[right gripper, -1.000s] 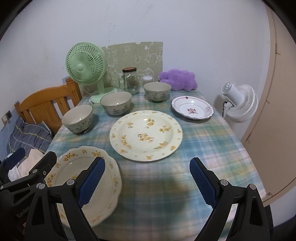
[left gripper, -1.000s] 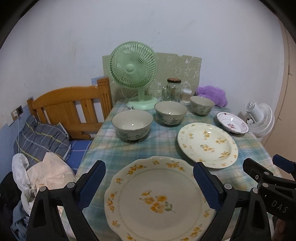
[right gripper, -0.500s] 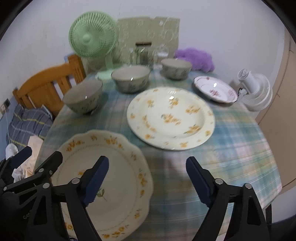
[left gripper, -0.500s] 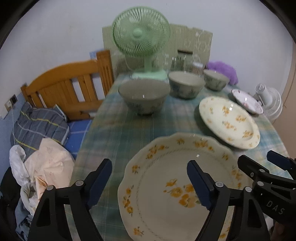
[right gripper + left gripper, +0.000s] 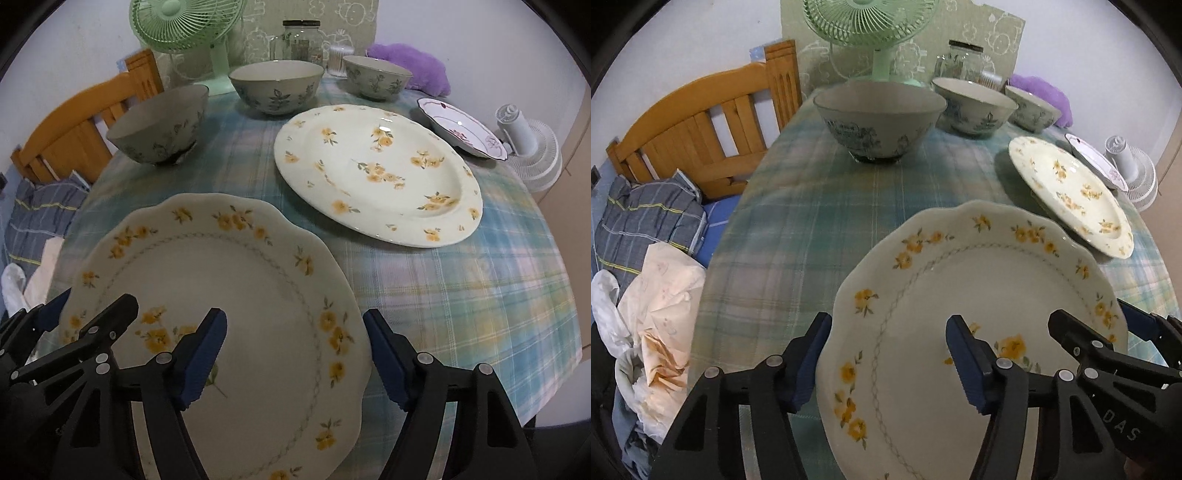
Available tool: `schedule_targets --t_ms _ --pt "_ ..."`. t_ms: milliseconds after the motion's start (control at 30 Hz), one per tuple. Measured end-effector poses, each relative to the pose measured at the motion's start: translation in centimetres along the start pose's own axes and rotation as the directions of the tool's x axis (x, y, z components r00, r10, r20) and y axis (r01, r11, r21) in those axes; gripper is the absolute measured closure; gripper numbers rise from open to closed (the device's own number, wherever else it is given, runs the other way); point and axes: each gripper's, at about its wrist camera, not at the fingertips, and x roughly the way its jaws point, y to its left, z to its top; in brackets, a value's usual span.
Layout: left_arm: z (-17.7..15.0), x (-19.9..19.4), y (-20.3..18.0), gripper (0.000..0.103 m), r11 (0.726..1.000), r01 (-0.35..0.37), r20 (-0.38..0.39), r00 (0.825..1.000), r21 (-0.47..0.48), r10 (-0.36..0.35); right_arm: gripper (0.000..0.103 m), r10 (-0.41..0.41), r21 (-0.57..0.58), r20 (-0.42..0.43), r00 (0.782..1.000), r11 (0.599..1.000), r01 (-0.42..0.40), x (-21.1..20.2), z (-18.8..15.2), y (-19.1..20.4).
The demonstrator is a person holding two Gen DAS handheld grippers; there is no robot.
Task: Organize plates and bowls
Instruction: 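Grasp the scalloped yellow-flower plate rim with both grippers and lift it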
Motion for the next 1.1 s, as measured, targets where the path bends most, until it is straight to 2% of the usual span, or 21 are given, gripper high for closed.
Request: schedule_targets --t_ms 167,500,667,767,967,1100 --pt "0.2 0.4 0.1 0.038 1.0 0.017 -0.008 1.0 0.015 -0.017 0.027 -0.023 0.006 -0.05 0.999 1.0 0.023 1.2 0.0 0.0" --pt "1.1 -0.1 -0.3 0.038 0.997 0.049 -0.059 0.997 0.065 -0.046 0.029 -0.036 0.038 -0.081 0.996 0.999 0.039 1.0 0.7 -0.1" --pt "2.1 -1.5 -1.2 0.038 0.994 0.077 -0.058 0.996 0.083 -0.072 0.029 -0.063 0.031 -0.052 0.997 0.997 0.064 -1.0 1.7 -0.5" --pt "2.7 -2.8 -2.5 0.038 0.99 0.076 -0.016 0.997 0.118 -0.074 0.029 -0.07 0.05 -0.032 0.997 0.996 0.071 -2.4 2.2 -1.4" --pt "3.3 -3.0 -5.0 0.039 0.987 0.078 0.005 0.997 0.142 -0.08 0.029 -0.084 0.099 0.02 0.996 0.992 0.082 -3.9 3.0 -4.0" --pt "3.9 -3.2 -7.3 0.038 0.988 0.078 0.017 0.997 0.132 -0.081 0.029 -0.081 0.091 0.035 0.996 0.993 0.077 -4.2 3.1 -6.2"
